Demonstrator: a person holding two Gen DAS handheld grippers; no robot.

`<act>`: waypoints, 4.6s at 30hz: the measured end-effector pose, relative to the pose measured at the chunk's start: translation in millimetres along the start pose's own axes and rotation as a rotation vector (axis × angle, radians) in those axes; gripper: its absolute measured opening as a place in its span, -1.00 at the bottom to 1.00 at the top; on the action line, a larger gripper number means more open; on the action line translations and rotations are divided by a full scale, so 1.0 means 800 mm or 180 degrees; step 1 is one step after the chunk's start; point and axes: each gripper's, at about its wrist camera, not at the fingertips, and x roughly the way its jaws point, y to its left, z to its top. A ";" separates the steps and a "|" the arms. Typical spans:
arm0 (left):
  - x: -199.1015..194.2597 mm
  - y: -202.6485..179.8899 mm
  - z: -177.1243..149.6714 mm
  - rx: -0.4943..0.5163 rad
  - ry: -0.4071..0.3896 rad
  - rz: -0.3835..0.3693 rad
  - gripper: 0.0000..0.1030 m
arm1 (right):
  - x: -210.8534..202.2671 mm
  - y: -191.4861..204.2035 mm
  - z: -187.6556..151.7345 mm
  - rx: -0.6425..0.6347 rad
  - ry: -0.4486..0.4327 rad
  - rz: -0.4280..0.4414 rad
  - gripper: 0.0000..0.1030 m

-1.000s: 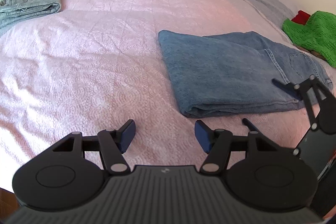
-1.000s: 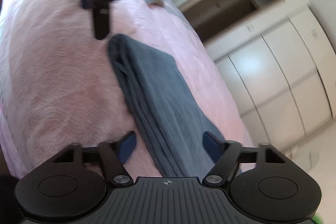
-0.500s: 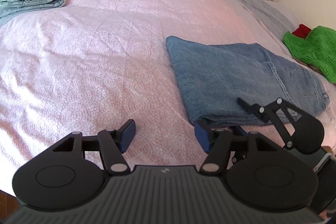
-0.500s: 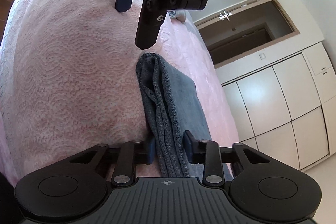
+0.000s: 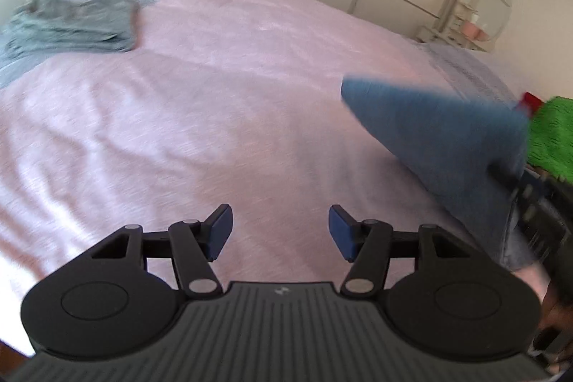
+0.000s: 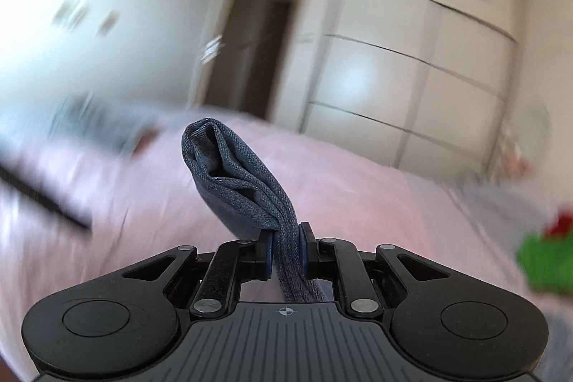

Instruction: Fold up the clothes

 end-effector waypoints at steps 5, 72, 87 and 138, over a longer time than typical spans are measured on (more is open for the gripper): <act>0.025 -0.072 0.018 0.0257 -0.0001 -0.0371 0.07 | -0.039 -0.110 0.031 0.1313 -0.0289 -0.0311 -0.75; 0.206 -0.287 0.030 -0.0492 0.0809 -0.2209 -0.65 | -0.199 -0.459 -0.165 0.4923 0.0136 -0.0976 -0.43; 0.034 -0.050 -0.032 -0.0384 0.0462 -0.1223 -0.25 | -0.252 -0.298 -0.168 0.4167 0.0655 -0.0885 -0.08; 0.143 -0.055 0.024 -0.0549 0.0530 -0.1335 0.29 | -0.134 -0.319 -0.108 0.3031 0.0914 -0.0811 -0.01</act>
